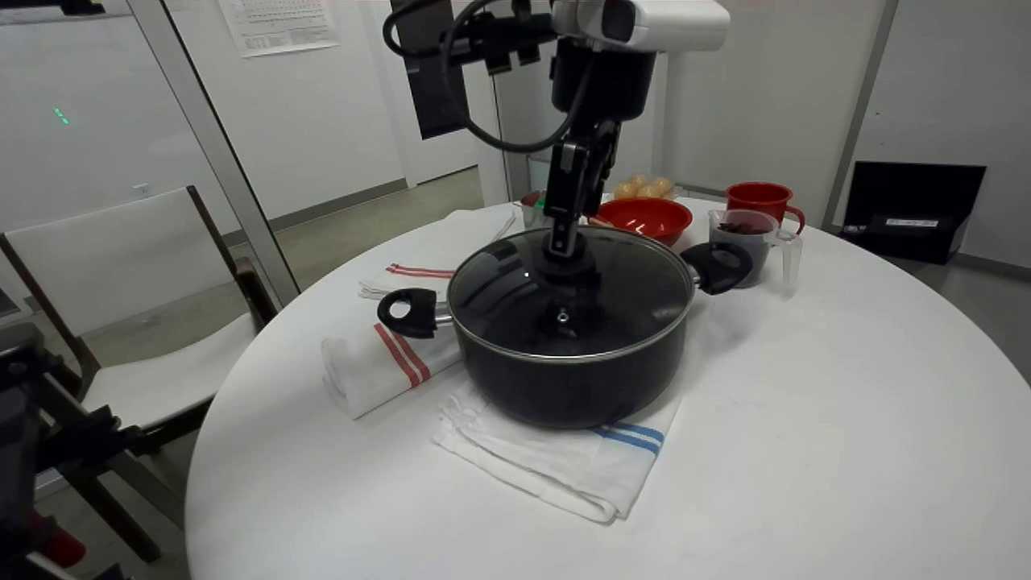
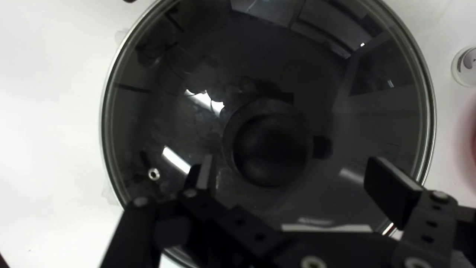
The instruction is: Put the glass lid on the black pot.
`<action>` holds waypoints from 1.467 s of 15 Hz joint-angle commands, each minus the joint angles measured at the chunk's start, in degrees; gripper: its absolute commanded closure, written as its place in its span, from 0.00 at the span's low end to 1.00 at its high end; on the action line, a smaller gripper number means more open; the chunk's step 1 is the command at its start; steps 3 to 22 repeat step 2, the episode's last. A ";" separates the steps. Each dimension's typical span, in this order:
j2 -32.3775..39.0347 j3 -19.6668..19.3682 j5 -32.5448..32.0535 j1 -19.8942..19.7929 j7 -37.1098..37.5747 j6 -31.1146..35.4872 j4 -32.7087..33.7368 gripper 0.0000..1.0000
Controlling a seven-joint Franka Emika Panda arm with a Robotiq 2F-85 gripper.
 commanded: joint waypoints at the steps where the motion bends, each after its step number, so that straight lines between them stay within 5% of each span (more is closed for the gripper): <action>1: 0.09 -0.07 0.03 0.02 -0.03 -0.16 0.20 0.00; 22: 0.09 -0.07 0.03 0.02 -0.03 -0.16 0.20 0.00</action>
